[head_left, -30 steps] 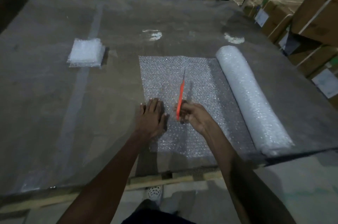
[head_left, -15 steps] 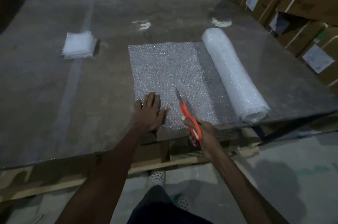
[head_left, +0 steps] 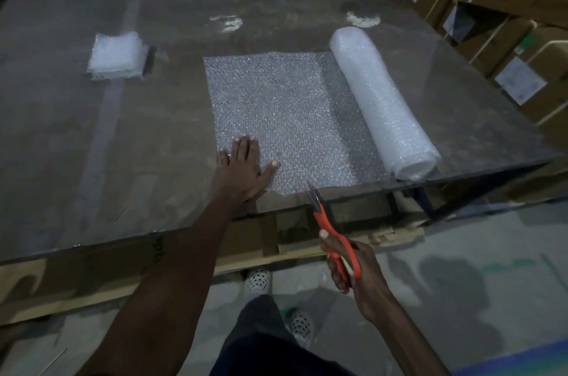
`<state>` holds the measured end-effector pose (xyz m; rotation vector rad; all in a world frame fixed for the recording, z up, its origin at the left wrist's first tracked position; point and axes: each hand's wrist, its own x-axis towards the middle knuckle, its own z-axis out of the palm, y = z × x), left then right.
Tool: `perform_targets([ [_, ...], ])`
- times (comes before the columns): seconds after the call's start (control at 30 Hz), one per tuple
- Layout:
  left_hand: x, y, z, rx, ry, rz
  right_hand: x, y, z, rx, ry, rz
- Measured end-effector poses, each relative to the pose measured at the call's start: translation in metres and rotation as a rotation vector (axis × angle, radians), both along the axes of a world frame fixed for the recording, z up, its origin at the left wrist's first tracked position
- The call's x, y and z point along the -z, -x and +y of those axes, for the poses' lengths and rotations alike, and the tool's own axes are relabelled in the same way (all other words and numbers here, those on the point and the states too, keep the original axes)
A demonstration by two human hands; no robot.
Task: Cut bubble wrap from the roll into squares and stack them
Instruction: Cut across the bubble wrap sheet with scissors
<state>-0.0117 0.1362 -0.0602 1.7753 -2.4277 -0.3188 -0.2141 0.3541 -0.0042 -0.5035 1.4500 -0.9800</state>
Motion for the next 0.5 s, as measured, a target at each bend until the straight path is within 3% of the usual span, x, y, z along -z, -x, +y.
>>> perform_targets([
  [0.5, 0.001, 0.000, 0.000, -0.008, -0.011, 0.002, 0.005, -0.007, -0.005, -0.054, 0.029, -0.014],
])
